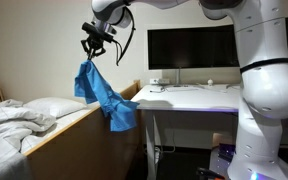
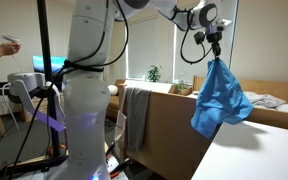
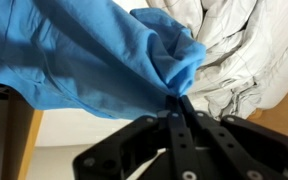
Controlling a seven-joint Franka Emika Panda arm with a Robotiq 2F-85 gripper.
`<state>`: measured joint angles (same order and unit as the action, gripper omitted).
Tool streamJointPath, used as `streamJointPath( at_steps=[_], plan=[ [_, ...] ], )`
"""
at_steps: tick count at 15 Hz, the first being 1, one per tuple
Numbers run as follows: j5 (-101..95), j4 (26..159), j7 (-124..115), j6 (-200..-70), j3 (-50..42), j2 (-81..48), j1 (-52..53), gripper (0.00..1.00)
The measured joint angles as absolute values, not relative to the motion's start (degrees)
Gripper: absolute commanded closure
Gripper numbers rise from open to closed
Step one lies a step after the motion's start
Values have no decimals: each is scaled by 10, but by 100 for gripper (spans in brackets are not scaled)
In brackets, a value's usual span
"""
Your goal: Put the shirt on the board of the bed
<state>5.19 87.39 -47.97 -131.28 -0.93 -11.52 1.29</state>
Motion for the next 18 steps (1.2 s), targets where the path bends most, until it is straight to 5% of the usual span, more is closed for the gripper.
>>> streamJointPath(
  at_steps=[18],
  plan=[
    [50,777,-505,-1288,-34,-246,62,99]
  ],
)
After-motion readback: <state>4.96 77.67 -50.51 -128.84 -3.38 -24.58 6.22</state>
